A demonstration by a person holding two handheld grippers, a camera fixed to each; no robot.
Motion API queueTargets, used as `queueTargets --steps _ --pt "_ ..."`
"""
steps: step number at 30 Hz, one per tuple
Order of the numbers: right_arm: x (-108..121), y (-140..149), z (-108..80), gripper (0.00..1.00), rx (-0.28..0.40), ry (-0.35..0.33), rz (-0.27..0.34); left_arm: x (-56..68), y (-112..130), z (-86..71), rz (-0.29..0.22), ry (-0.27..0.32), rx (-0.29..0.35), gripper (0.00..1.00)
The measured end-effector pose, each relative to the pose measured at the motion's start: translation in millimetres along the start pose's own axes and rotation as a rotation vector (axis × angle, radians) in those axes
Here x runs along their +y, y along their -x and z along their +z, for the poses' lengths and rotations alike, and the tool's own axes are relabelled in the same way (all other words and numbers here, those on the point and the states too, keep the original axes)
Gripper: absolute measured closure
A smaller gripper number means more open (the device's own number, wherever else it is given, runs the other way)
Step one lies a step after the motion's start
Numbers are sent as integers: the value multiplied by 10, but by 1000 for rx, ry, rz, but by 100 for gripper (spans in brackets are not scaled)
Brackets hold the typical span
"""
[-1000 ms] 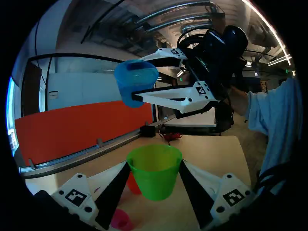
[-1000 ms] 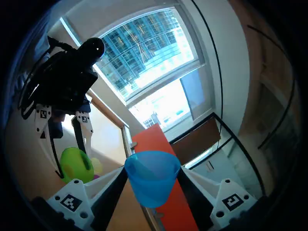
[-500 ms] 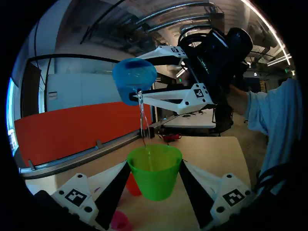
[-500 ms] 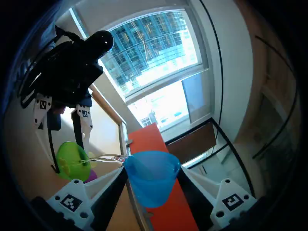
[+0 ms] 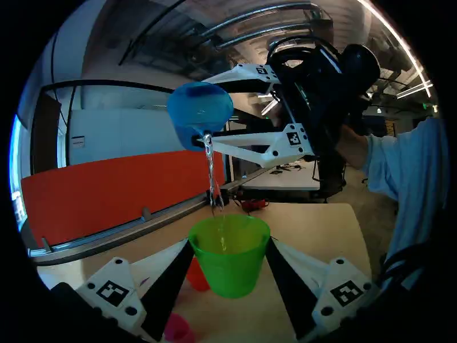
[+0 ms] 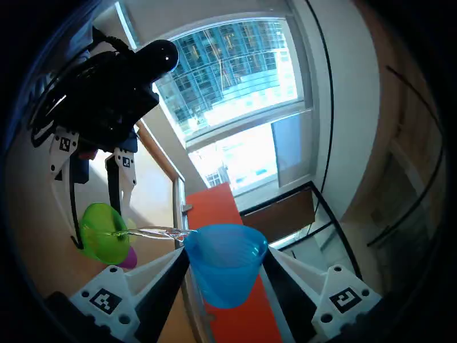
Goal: Pour water
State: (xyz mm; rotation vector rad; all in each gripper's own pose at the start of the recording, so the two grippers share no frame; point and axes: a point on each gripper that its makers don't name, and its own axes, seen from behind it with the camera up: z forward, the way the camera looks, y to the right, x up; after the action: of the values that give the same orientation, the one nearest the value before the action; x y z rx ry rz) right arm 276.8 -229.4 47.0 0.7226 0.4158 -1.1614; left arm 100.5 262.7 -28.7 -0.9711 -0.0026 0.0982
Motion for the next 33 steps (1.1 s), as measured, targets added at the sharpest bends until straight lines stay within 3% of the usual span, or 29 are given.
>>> queueTargets --steps 33 --pt "215 -41 -16 10 -10 30 -182 -8 -32 14 -5 -1 6 14"
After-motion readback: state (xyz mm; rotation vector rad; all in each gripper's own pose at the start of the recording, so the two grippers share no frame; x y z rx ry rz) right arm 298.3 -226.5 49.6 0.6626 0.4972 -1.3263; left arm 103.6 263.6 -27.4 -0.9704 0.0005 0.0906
